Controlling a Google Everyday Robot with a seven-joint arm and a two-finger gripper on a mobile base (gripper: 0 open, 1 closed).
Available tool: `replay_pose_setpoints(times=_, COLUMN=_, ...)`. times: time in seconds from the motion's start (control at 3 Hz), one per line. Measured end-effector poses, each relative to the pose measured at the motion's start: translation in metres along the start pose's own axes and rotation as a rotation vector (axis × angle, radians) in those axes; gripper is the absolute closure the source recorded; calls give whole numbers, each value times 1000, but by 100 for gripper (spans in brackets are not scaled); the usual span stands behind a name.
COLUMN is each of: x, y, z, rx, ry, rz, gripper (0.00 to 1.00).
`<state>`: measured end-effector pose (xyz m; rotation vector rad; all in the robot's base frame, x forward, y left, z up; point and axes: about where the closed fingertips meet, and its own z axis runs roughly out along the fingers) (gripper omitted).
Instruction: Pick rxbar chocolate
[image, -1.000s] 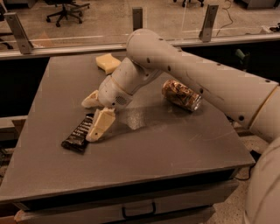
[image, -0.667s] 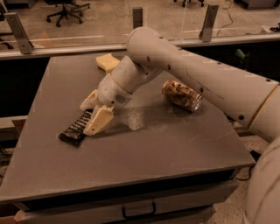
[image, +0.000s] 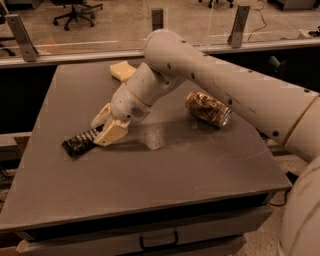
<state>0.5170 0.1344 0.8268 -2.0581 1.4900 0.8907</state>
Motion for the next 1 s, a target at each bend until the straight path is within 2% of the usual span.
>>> replay_pose_setpoints(times=0.33, x=1, y=10, z=-55, rx=149, ry=31, rz=2, gripper=100)
replay_pose_setpoints(times=0.67, x=-13, y=25, z=-133, rx=355, ry=63, rz=-53, gripper=100)
replay_pose_setpoints(times=1.0, x=-14, y=29, z=-141, rx=373, ry=70, rz=-55, gripper=100)
